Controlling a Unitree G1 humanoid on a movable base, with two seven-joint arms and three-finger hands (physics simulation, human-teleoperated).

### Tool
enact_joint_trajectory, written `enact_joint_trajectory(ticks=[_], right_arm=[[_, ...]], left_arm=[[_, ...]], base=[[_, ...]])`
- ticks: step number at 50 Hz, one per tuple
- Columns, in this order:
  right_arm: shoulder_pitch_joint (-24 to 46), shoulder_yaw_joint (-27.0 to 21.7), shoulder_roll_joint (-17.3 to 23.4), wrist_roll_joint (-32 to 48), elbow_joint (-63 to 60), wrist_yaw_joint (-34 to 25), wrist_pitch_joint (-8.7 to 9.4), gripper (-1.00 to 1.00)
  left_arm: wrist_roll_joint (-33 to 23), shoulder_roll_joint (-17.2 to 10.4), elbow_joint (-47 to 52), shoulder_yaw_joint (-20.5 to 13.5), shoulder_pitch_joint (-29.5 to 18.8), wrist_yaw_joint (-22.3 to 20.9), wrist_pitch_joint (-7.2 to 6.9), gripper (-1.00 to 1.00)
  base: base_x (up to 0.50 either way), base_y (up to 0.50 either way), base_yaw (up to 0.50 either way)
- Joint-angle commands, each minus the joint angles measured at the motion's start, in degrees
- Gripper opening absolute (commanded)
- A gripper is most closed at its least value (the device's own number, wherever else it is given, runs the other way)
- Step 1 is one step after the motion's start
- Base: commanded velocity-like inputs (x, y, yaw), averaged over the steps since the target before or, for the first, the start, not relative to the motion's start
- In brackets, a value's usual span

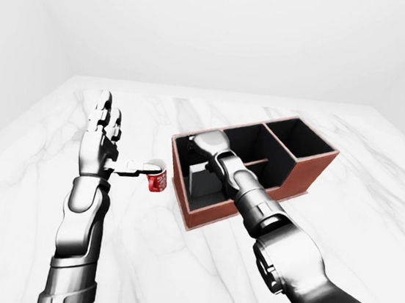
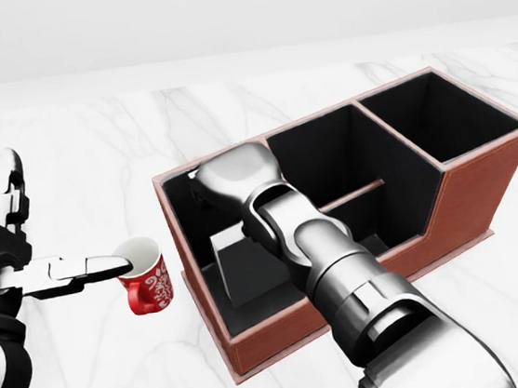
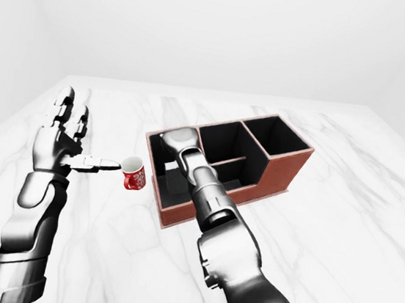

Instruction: Pick up the book and place it in the left compartment of the caddy.

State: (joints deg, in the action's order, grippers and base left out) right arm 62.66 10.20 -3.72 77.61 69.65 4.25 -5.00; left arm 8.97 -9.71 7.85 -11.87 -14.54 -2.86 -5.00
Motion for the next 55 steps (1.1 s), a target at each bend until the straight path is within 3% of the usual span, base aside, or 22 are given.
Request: enact_joint_trajectory(ticks=[1,5,12,20,25,29,30,31,33,35,36,37,38,40,42,48,55], right_arm=[[-0.69,-0.86,0.53,-1.73,-4.92,-2.69,0.0,0.0],[-2.03,-1.92,1.68,-4.53,-11.6,-7.17,0.0,0.03],[-5.94,-5.04,3.73,-14.51,-33.35,-22.26,0.0,0.08],[-7.48,-7.07,4.17,-26.4,-53.02,-34.58,0.0,0.11],[-7.21,-7.67,4.61,-32.14,-60.17,-36.28,0.0,0.15],[-7.56,-8.84,4.89,-38.22,-64.25,-34.53,0.54,0.21],[-7.62,-8.86,5.3,-39.4,-64.59,-33.78,1.34,0.22],[-7.65,-10.07,5.27,-41.59,-65.2,-31.85,3.5,0.25],[-8.04,-10.52,6.23,-45.15,-65.2,-28.98,4.61,0.33],[-9.34,-11.26,7.14,-49.03,-64.91,-25.12,4.61,0.46],[-10.57,-12.11,6.46,-52.02,-66.2,-23.13,7.11,0.55],[-11.29,-11.81,6.75,-53.71,-66.81,-21.81,8.01,0.56],[-12.66,-12.28,6.37,-57.47,-67.12,-19.38,5.83,0.65],[-14.38,-11.86,6.53,-60.76,-67.99,-16.15,5.38,1.0],[-16.26,-12.17,5.94,-65.12,-68.96,-12.64,5.09,1.0],[-21.94,-11.83,5.1,-74.79,-70.39,-5.92,0.26,1.0],[-27.63,-10.72,3.16,-80.66,-71.59,-1.92,0.0,1.0]], left_arm=[[0.08,0.01,0.81,-0.18,0.29,0.07,0.0,1.0],[0.07,-0.03,0.96,-0.24,0.28,0.13,0.0,1.0],[0.05,-0.02,1.82,-0.15,0.16,0.3,0.0,1.0],[-0.21,0.05,3.63,0.1,0.0,0.45,0.0,1.0],[-0.2,-0.3,5.12,-0.27,-0.33,0.39,0.0,1.0],[-0.26,-0.51,5.99,-0.43,-0.63,0.39,0.0,1.0],[-0.28,-0.52,6.07,-0.44,-0.68,0.39,0.0,1.0],[-0.32,-0.59,6.22,-0.42,-0.9,0.42,0.0,1.0],[-0.4,-0.68,6.51,-0.37,-1.24,0.44,0.0,1.0],[-0.55,-0.81,6.81,-0.29,-1.61,0.43,0.0,1.0],[-0.63,-0.86,6.81,-0.27,-1.83,0.43,0.0,1.0],[-0.7,-0.87,6.85,-0.26,-1.95,0.44,0.0,1.0],[-0.84,-0.9,7.0,-0.13,-2.2,0.51,0.0,1.0],[-1.02,-0.9,7.12,0.0,-2.52,0.53,0.0,1.0],[-1.37,-0.92,7.21,0.29,-3.04,0.57,0.0,1.0],[-2.47,-1.02,7.25,1.08,-4.4,0.36,0.0,1.0],[-3.38,-0.62,6.95,1.38,-4.77,0.04,0.0,1.0]], base=[[0.0,0.0,0.0],[0.0,0.0,0.0],[0.0,0.0,0.0],[0.0,0.0,0.0],[0.0,0.0,0.0],[0.0,0.0,0.0],[0.0,0.0,0.0],[0.0,0.0,0.0],[0.0,0.0,0.0],[0.0,0.0,0.0],[0.0,0.0,0.0],[0.0,0.0,0.0],[0.0,0.0,0.0],[0.0,0.0,0.0],[0.0,0.0,0.0],[0.0,0.0,0.0],[0.0,0.0,0.0]])
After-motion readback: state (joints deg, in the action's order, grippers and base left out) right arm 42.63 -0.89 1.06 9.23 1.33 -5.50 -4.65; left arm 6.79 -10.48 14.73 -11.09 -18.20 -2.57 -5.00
